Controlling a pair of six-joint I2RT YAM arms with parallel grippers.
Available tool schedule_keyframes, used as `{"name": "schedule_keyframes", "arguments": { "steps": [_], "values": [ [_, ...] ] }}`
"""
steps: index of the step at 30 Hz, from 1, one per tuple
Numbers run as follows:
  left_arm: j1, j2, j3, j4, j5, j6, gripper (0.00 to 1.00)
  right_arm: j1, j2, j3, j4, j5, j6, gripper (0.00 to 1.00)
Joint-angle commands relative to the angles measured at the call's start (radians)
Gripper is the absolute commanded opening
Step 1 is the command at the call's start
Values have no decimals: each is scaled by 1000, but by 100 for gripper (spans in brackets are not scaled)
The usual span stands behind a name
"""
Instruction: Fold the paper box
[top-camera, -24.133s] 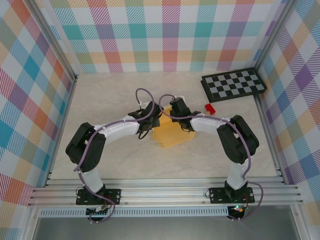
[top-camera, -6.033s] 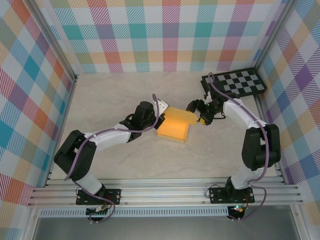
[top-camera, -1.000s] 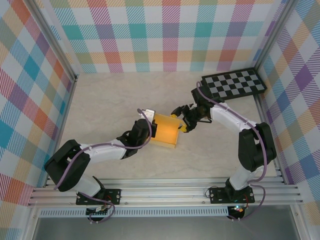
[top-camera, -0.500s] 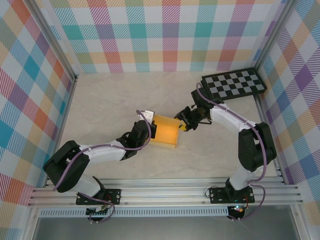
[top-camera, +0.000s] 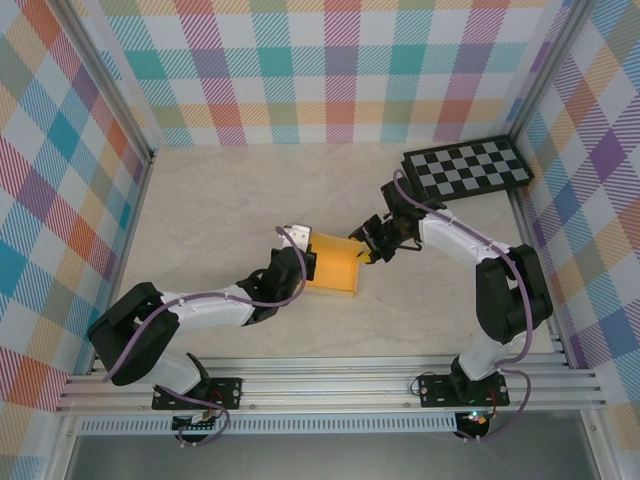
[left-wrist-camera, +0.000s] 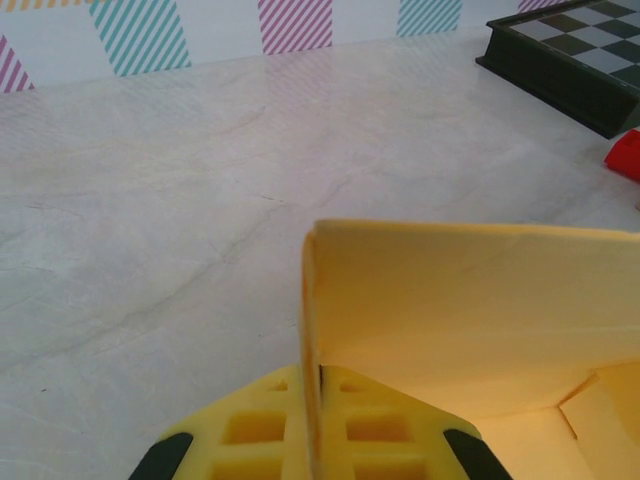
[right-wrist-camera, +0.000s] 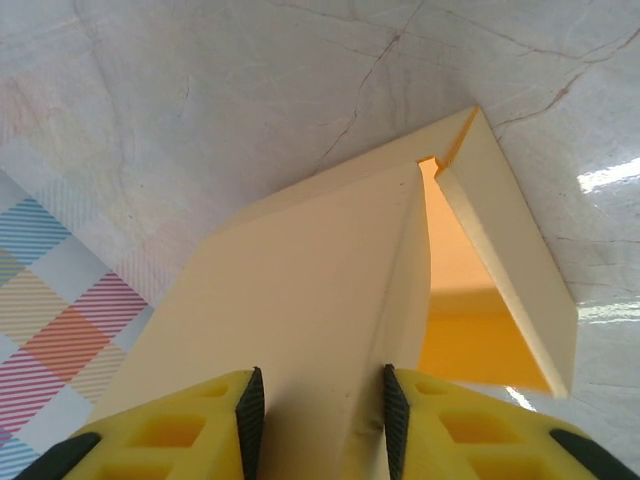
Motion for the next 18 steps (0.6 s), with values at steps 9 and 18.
{"name": "schedule_keyframes", "arguments": {
  "steps": [9, 18],
  "values": [
    [-98, 7, 11, 39, 181, -29, 0, 38, -37, -38, 156, -30, 52, 15],
    [-84, -71, 66, -185, 196, -95, 34, 38, -74, -16, 49, 79, -6, 15]
  ]
}}
